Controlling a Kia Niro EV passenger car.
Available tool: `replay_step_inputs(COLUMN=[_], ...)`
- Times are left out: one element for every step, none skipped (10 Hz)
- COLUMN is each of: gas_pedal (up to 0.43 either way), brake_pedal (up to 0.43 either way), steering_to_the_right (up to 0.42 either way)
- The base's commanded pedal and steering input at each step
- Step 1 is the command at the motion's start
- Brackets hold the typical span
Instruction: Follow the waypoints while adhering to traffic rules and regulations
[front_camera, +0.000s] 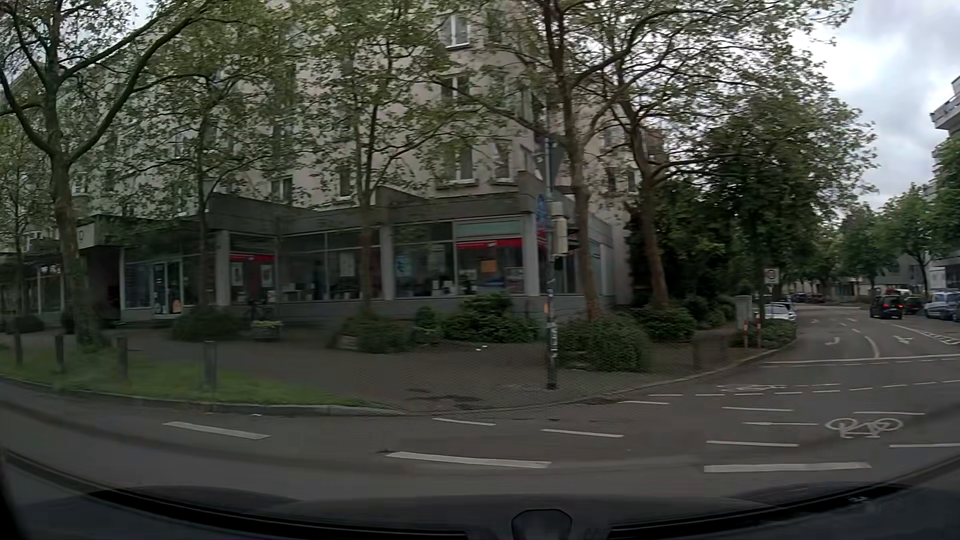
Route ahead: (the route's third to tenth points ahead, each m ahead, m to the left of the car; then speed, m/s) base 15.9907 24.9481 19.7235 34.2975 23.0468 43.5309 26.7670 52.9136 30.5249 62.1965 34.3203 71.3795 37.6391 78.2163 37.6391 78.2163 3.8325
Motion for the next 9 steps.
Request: replay_step_inputs(gas_pedal=[0.047,0.047,0.047,0.047,0.047,0.059,0.067,0.067,0.087], brake_pedal=[0.000,0.000,0.000,0.000,0.000,0.000,0.000,0.000,0.000], steering_to_the_right=[-0.678,-0.675,-0.669,-0.661,-0.653,-0.644,-0.629,-0.605,-0.579])
